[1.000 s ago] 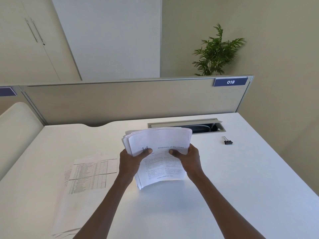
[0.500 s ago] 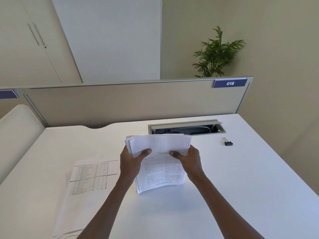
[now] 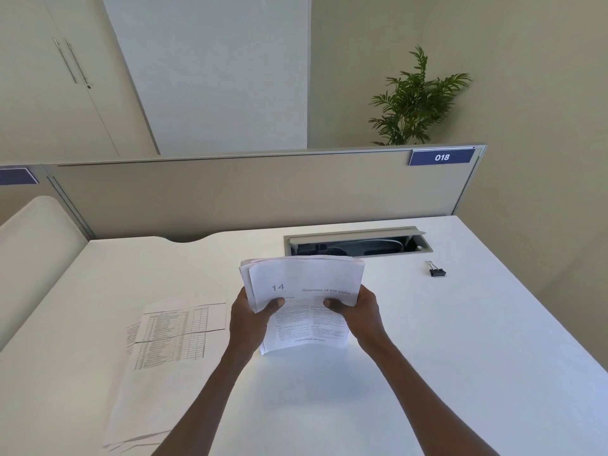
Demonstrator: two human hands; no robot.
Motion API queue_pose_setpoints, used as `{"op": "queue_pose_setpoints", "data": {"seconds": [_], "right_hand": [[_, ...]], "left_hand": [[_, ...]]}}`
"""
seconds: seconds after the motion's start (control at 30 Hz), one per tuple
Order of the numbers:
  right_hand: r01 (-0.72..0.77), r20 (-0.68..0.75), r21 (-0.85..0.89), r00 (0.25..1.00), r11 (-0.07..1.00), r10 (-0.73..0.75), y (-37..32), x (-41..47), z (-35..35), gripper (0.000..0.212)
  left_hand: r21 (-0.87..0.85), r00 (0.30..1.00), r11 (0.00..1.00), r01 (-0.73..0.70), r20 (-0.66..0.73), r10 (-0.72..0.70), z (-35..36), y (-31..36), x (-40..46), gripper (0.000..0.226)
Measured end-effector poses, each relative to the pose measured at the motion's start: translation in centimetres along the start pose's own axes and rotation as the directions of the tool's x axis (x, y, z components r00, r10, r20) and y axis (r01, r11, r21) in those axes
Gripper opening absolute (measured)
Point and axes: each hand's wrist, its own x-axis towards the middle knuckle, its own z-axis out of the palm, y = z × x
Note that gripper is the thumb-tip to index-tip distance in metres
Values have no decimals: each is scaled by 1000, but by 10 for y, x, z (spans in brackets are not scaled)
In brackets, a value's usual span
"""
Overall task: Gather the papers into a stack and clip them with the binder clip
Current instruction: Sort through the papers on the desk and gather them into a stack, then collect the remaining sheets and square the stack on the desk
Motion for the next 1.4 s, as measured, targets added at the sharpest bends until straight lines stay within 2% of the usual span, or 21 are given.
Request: {"op": "queue_pose_setpoints", "data": {"seconds": [0.13, 0.33, 0.47, 0.53, 0.73, 0.87, 1.03, 1.23, 1.33, 1.4], "right_hand": [[-3, -14, -12, 1000, 1000, 3, -3, 5, 2, 23], [-61, -13, -26, 998, 998, 61, 11, 3, -1, 28], [-73, -6, -66, 997, 995, 72, 19, 0, 0, 28], [-65, -12, -77, 998, 995, 64, 15, 1, 0, 27], [-18, 38, -97, 999, 995, 21, 3, -3, 1, 30], [-43, 44, -93, 998, 995, 47, 7, -11, 1, 16], [-83, 36, 7, 996, 997, 83, 8, -17, 10, 14], [-104, 68, 65, 993, 992, 99, 1, -23, 31, 19], [-178, 96, 66, 981, 982, 171, 1, -24, 43, 20], [-286, 112, 50, 954, 957, 279, 3, -22, 50, 34]], "left_hand": [[12, 1000, 1000, -7, 2, 7, 4, 3, 2, 45], [22, 997, 999, 47, 67, -49, 2, -7, -3, 45], [33, 994, 995, 91, 64, -93, 1, -16, -5, 15], [30, 993, 995, 96, 61, -97, 0, -14, -3, 11], [-75, 988, 986, 151, 56, -147, -9, -12, 9, 12], [-207, 977, 955, 212, 60, -204, -18, -11, 12, 16], [-344, 965, 904, 254, 157, -211, -32, -11, 7, 27], [-385, 934, 866, 317, 283, -216, -51, -21, -5, 34], [-416, 937, 848, 329, 258, -237, -64, -32, -3, 34], [-433, 936, 836, 336, 255, -243, -72, -38, -1, 35]]}}
